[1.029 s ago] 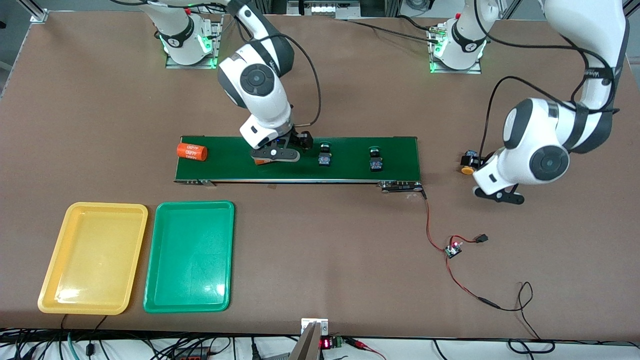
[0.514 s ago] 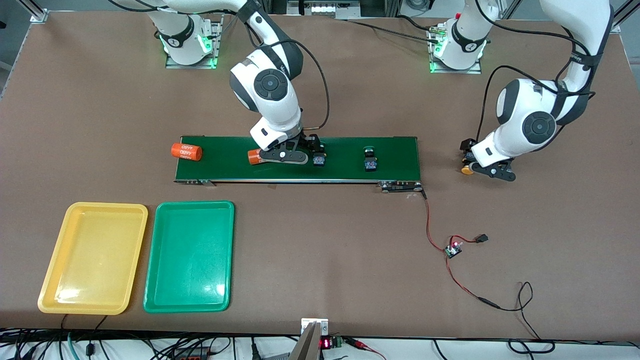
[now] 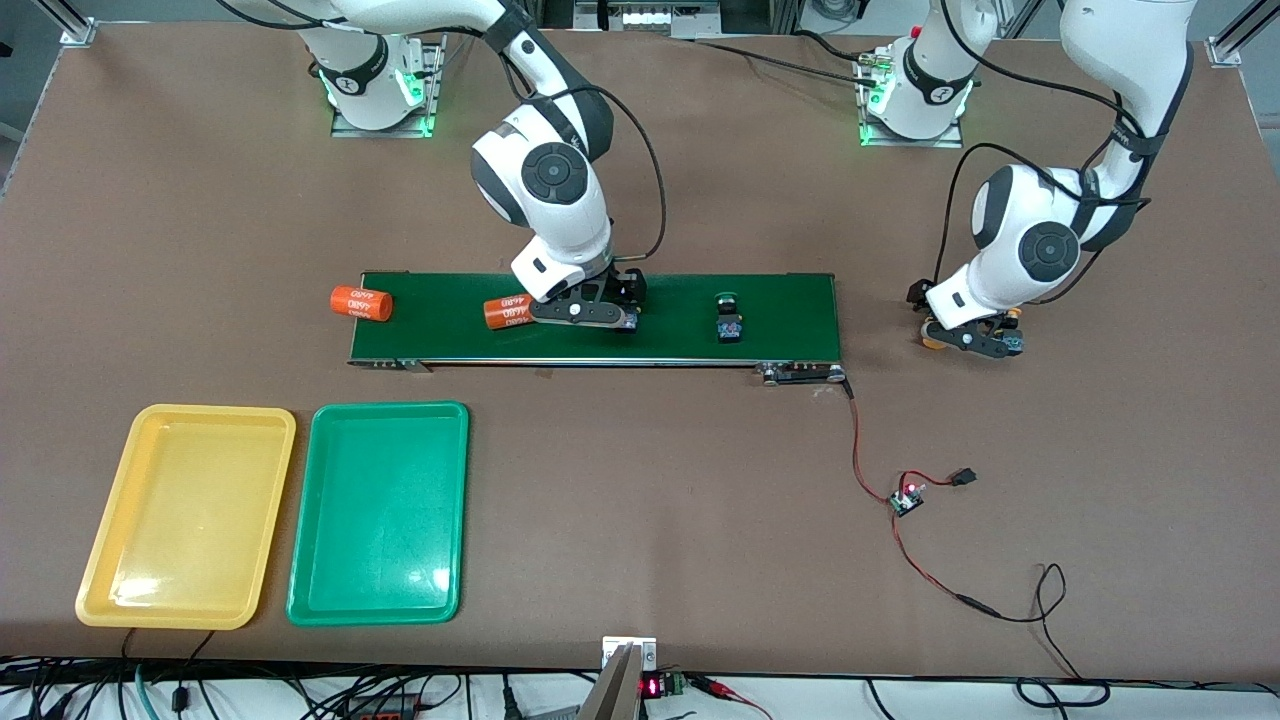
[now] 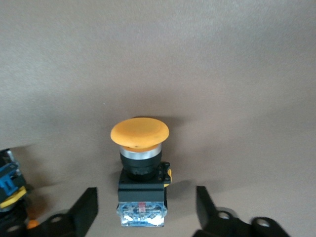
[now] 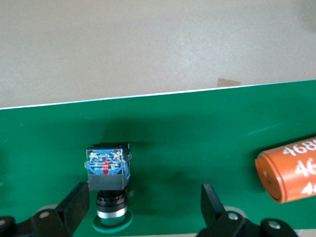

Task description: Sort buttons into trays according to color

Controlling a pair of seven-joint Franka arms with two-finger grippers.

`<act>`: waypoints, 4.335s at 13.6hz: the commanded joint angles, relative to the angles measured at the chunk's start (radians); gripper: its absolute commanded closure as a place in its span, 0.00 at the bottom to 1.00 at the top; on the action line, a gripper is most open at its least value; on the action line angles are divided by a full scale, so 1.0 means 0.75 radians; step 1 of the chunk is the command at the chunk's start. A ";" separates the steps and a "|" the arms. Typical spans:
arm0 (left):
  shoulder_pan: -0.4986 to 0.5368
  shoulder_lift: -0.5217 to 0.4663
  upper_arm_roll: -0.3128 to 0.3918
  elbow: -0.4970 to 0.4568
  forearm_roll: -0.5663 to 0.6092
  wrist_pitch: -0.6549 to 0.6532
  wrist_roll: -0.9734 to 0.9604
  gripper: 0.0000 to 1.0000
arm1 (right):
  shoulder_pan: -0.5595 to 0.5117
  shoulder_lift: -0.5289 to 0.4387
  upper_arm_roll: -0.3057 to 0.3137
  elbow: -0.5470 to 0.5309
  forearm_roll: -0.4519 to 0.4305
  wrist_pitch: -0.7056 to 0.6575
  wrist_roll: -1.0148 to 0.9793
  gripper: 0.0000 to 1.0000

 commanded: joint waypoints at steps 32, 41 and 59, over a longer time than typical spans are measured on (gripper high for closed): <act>-0.077 -0.006 -0.424 0.427 -0.513 -0.373 -0.489 0.00 | -0.650 0.147 -0.246 0.215 0.102 -0.038 -1.110 1.00; -0.021 -0.107 -0.142 0.468 0.069 -0.561 -0.473 0.00 | -0.648 0.374 -0.301 0.278 0.100 0.220 -1.122 0.74; 0.163 0.202 0.095 0.464 -0.130 -0.336 0.190 0.00 | -0.368 -0.303 0.022 -0.305 0.175 0.020 -0.408 0.00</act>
